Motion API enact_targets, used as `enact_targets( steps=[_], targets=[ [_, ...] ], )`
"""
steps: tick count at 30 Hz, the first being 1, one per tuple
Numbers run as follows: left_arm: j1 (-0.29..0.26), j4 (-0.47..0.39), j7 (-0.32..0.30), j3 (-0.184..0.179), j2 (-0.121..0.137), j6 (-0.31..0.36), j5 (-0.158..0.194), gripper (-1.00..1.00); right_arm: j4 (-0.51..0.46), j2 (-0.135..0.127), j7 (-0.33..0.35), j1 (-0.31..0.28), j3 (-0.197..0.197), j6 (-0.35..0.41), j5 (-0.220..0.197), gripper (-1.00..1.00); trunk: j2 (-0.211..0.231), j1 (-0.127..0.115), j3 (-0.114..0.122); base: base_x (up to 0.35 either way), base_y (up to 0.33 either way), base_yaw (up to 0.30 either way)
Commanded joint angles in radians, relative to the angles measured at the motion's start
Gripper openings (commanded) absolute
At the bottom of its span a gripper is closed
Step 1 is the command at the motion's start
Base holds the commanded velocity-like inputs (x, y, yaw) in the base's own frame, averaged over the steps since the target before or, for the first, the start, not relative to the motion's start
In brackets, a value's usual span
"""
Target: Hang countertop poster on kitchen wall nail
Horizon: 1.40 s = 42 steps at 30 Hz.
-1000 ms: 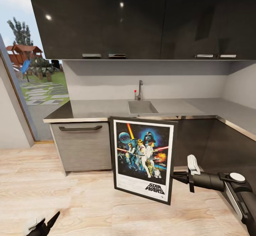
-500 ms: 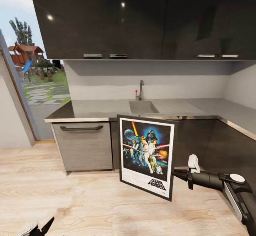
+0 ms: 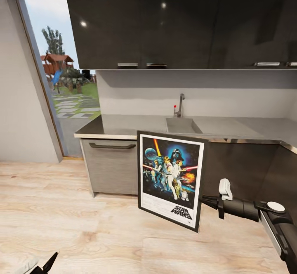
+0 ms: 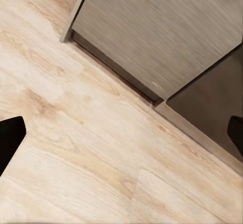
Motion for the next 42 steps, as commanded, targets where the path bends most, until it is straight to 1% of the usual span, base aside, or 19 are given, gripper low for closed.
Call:
enact_targets(
  steps=[1,4,11,41,42],
  targets=[
    [-0.001,0.002,-0.003,-0.006,-0.001,-0.005,0.008,1.00,-0.001,0.000,0.006,0.000,-0.001,0.013,-0.006,-1.00,-0.001,0.000,-0.001,0.000,0.000,0.283],
    [-0.001,0.002,-0.002,-0.006,-0.004,-0.005,0.008,1.00,-0.002,0.000,0.006,0.000,-0.001,0.015,-0.009,-1.00,-0.001,0.000,-0.001,0.000,0.000,0.176],
    [-0.001,0.002,-0.001,-0.006,-0.004,-0.005,0.009,1.00,-0.001,0.000,0.006,0.000,-0.001,0.016,-0.016,-1.00,0.048,-0.027,0.021,0.000,0.000,0.037],
    [-0.001,0.002,-0.001,-0.006,-0.005,-0.004,0.008,1.00,-0.001,0.000,0.008,0.000,-0.001,0.018,-0.019,-1.00,0.258,-0.142,0.115,0.000,0.000,0.001],
    [-0.001,0.002,0.005,-0.007,-0.006,-0.004,0.008,1.00,-0.002,0.000,0.008,0.000,-0.001,0.019,-0.019,-1.00,0.265,-0.146,0.117,0.000,0.000,0.000]
  ],
)
